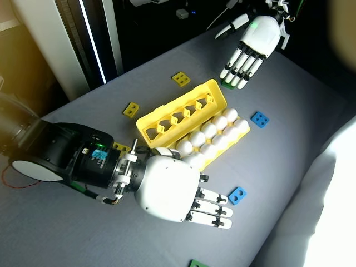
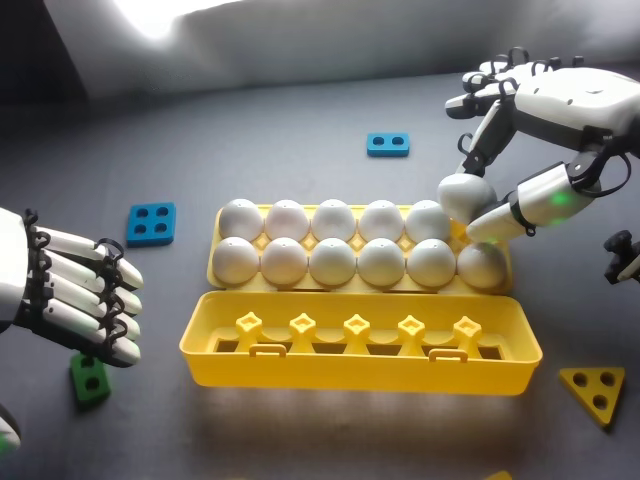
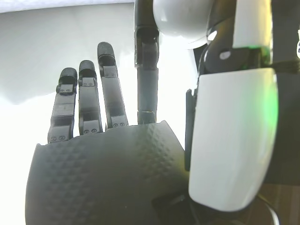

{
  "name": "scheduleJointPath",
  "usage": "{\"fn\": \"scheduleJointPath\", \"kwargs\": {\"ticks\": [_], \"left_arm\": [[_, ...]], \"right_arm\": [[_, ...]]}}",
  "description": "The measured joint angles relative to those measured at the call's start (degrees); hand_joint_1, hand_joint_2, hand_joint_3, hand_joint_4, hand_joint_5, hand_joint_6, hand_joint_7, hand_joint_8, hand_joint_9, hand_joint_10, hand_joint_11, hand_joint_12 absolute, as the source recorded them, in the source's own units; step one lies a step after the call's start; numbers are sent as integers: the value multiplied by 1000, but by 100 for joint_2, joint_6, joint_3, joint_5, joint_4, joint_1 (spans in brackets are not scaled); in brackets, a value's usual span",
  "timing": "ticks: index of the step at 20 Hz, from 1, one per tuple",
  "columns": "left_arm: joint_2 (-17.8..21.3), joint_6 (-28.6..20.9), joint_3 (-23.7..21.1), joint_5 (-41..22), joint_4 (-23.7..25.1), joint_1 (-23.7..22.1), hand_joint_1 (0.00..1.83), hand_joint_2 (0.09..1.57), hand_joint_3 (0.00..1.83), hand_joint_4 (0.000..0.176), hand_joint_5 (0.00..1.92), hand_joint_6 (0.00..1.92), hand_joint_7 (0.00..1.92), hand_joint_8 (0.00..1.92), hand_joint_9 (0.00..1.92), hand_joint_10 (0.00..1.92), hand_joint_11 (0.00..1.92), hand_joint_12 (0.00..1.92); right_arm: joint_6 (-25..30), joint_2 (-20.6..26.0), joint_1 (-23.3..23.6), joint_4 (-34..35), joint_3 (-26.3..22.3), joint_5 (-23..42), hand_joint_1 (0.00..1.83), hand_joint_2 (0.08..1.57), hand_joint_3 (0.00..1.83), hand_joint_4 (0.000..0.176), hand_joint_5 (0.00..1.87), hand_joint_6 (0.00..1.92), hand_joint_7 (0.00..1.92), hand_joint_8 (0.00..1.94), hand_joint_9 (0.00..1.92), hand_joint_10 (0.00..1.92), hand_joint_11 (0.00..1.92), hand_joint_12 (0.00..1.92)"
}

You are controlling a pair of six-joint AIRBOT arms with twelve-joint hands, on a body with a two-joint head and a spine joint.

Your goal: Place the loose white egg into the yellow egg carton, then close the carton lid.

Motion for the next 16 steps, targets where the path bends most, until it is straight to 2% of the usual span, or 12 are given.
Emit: {"fn": "scheduleJointPath", "kwargs": {"ticks": [7,16], "left_arm": [[0,0,0,0,-7,-2,0,1102,0,0,381,2,351,2,235,3,0,266],[0,0,-7,2,-9,-4,0,1101,0,0,391,5,358,5,259,5,0,340]], "right_arm": [[-2,-39,0,2,42,-2,1097,989,0,176,1289,441,332,6,84,6,0,0],[0,-39,-20,22,42,0,1095,991,1,176,1284,447,336,4,85,3,0,0]]}}
